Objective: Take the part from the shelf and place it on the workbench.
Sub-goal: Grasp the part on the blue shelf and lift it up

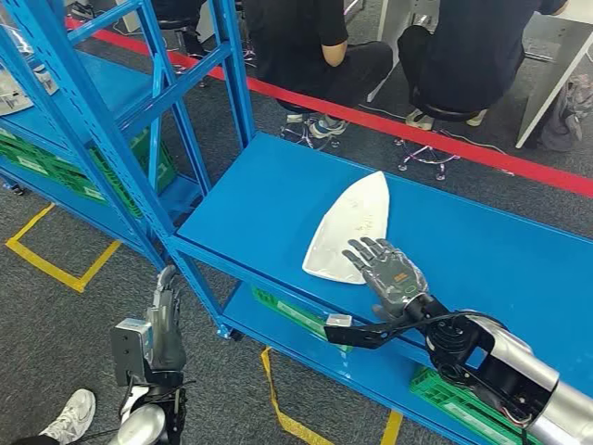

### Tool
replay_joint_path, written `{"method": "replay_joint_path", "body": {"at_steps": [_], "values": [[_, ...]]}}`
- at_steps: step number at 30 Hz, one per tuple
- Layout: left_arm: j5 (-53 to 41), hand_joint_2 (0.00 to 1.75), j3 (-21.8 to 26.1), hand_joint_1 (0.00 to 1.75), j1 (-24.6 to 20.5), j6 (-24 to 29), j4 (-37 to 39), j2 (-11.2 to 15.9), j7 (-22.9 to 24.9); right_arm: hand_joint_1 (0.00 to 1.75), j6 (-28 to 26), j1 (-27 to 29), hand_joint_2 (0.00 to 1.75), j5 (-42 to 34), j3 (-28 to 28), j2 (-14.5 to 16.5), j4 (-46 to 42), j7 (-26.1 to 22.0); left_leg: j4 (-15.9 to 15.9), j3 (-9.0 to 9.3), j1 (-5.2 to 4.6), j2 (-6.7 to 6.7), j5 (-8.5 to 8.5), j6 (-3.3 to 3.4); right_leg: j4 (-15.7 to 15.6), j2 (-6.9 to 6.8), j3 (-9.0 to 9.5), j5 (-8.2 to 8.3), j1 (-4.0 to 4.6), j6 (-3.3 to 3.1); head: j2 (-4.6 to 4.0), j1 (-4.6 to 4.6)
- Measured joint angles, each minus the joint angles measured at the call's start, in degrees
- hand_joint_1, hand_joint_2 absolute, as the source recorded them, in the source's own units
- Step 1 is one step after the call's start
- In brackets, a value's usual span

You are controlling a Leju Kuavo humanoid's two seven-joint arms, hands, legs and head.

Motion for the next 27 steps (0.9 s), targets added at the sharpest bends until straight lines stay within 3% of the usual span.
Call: {"method": "replay_joint_path", "body": {"at_steps": [27], "values": [[-0.08,0.0,-0.11,0.0,-0.43,-0.61,0.0,-0.11,0.12,0.0,-3.17,0.34,1.75,-0.36,-2.6,0.14,7.49,-2.76,0.0,0.03,0.0,0.0,0.0,0.0,-0.01,0.0,0.03,0.01,0.0,0.0,0.0,0.01]]}}
